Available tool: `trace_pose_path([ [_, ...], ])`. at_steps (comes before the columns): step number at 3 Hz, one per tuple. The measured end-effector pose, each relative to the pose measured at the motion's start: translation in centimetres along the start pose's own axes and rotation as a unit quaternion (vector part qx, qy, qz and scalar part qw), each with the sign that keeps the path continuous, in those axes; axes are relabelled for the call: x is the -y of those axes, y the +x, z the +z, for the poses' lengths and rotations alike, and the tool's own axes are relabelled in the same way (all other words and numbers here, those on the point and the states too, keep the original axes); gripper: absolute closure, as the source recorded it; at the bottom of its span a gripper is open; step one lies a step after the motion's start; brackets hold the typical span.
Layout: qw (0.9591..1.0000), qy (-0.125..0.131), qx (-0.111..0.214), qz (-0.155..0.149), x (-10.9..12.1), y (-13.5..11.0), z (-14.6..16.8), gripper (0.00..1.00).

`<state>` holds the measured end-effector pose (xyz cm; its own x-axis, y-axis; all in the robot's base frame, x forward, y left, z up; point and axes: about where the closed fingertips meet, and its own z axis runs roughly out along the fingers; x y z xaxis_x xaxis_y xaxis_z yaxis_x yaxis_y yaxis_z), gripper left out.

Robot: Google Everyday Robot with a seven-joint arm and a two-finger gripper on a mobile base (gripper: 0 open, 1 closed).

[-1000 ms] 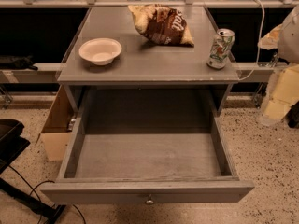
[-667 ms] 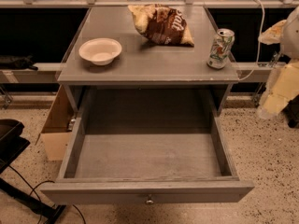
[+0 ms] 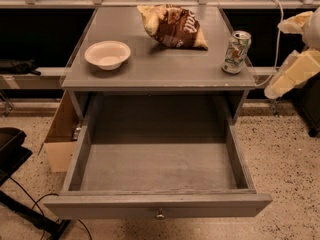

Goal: Place 7up can into top drawer

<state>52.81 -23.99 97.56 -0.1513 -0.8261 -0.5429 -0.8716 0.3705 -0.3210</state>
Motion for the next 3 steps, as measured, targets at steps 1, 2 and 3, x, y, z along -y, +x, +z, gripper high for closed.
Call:
trace_pose_path([
  [1,0.9975,-0.008,0.064,0.029,3.3,-0.5,3.1,0.00],
  [2,0.9922,0.004,0.117,0.041,5.8,-0.2,5.3,0.00],
  [3,0.9858,0.027,0.159,0.047,8.4,0.5,6.6,0.00],
])
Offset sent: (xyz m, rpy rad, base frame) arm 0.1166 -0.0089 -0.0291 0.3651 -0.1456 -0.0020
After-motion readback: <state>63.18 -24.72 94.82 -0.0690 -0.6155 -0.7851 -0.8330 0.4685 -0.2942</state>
